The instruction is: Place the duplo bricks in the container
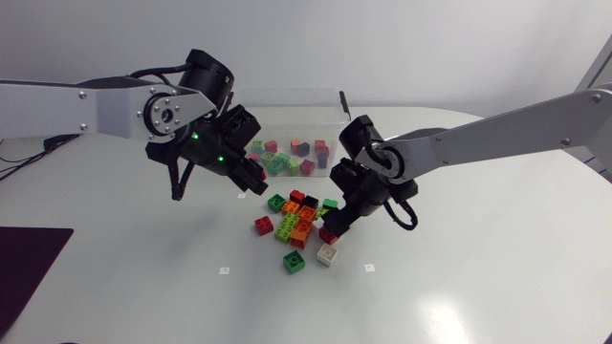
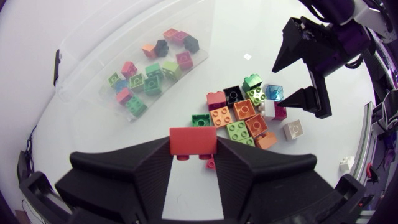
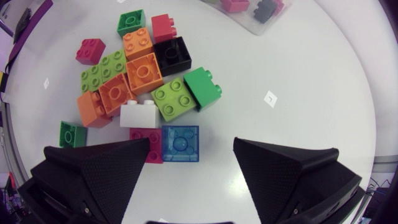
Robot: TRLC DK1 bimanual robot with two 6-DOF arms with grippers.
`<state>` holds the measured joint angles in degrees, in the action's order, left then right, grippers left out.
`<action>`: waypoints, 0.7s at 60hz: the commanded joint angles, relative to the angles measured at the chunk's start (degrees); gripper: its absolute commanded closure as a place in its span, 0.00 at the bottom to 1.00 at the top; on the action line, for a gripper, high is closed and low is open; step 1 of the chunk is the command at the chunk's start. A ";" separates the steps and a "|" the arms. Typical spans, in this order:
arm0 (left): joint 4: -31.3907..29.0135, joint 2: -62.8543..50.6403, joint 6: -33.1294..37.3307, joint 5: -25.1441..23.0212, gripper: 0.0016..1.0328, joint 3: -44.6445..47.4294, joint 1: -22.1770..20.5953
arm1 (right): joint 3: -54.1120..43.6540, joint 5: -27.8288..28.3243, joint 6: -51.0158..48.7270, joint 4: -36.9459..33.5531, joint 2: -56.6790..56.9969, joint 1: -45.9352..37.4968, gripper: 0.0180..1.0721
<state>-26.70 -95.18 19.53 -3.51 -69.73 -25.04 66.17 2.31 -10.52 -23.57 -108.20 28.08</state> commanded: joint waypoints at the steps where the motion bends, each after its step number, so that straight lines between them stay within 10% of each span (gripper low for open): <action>1: -0.46 1.84 0.69 0.34 0.68 -2.16 0.69 | 1.59 -0.90 0.15 0.28 -2.19 0.31 0.08; 42: -1.95 0.69 1.30 0.08 0.68 -9.45 1.31 | 2.03 -0.55 -2.31 -0.51 -0.34 -5.22 0.08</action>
<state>-28.21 -94.85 19.94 -3.55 -77.01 -23.77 68.20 1.67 -11.62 -23.75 -109.84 23.55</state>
